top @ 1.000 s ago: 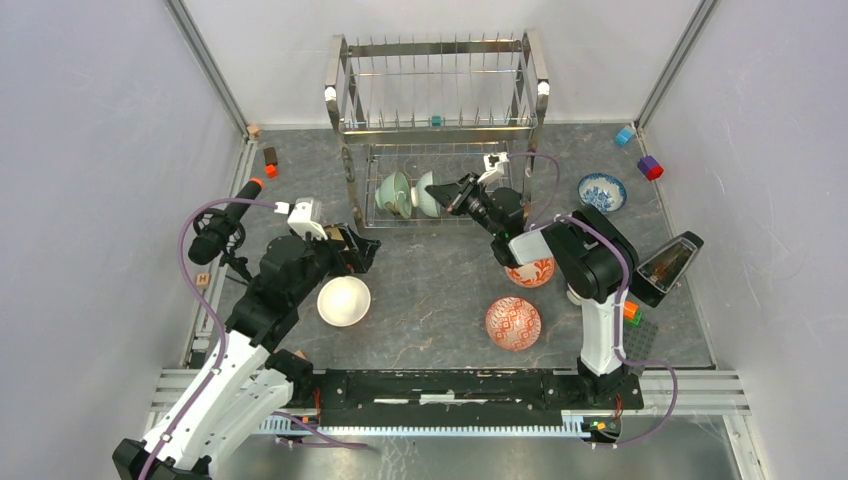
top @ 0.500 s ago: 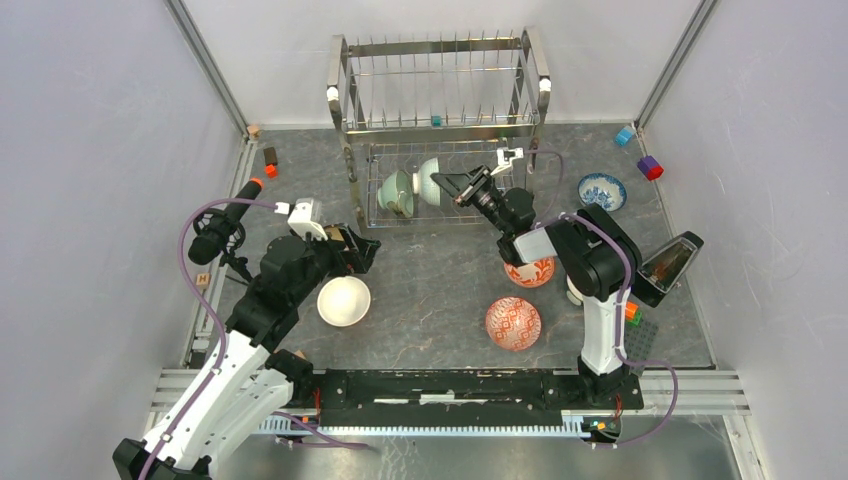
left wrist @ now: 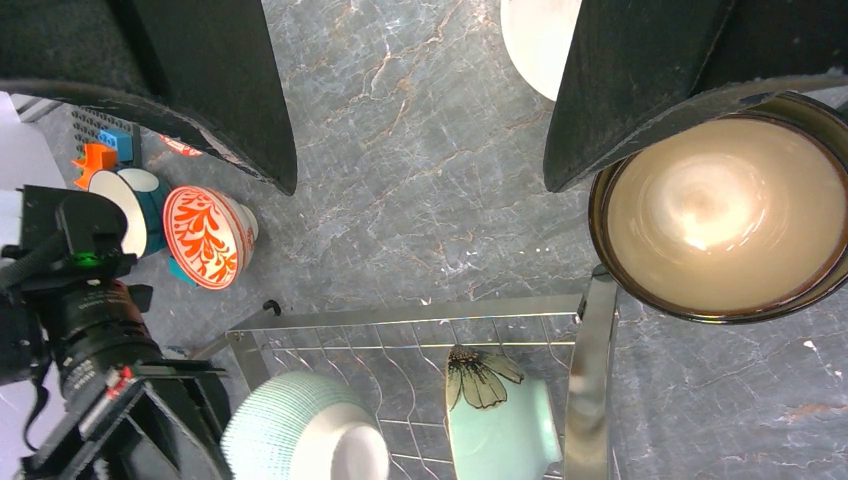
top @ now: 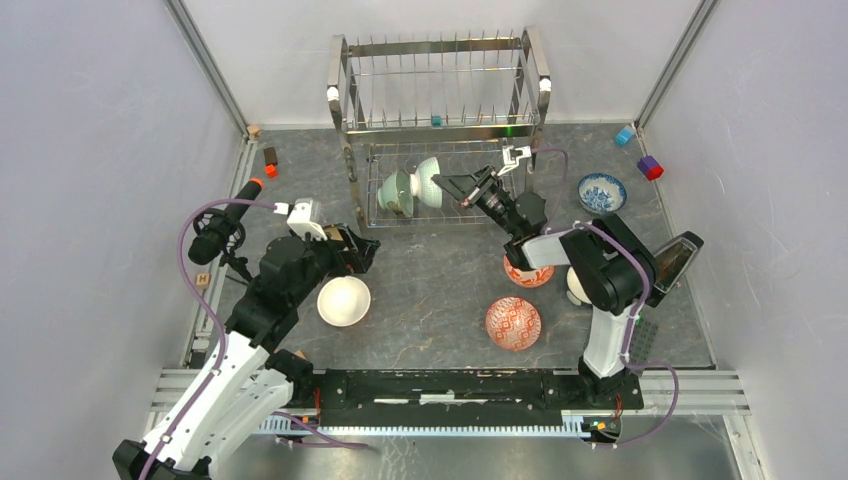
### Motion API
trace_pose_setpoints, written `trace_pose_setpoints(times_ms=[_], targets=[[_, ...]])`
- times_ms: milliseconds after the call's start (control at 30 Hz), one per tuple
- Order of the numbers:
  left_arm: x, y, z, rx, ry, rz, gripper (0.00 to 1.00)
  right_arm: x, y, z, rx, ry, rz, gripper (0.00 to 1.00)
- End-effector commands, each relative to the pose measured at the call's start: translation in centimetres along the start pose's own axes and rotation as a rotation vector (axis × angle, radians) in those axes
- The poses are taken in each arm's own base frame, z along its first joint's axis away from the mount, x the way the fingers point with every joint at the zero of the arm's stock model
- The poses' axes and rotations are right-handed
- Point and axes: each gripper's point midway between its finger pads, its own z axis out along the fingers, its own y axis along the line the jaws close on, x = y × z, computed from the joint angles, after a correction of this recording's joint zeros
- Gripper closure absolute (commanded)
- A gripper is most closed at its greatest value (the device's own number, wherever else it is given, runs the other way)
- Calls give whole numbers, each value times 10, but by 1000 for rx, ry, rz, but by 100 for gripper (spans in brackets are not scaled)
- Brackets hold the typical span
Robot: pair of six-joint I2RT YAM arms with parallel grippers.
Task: Unload the bowls from the dish rack
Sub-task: Pick up the bowl from the dish rack.
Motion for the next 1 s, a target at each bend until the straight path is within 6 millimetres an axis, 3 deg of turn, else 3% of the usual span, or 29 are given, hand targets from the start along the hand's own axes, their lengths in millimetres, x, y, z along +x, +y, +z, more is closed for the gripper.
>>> trace_pose_setpoints(times_ms=[0,467,667,867,967], targets=[[-10,-6,-2,18,-37,-44,2,-11,73,-11,-189,-16,-55,100],[-14,3,-5,-37,-70,-69,4,23,89,-68,-91,97,-146,100],[-18,14,-5,-107,-97,-104,6,33,87,-103,11,163,-306,100],[-23,26,-10,-196,-97,-107,0,47,64,-136,214,274,-578,100],[-29,32,-15,-240,-112,-114,0,53,62,-144,279,344,-706,100]])
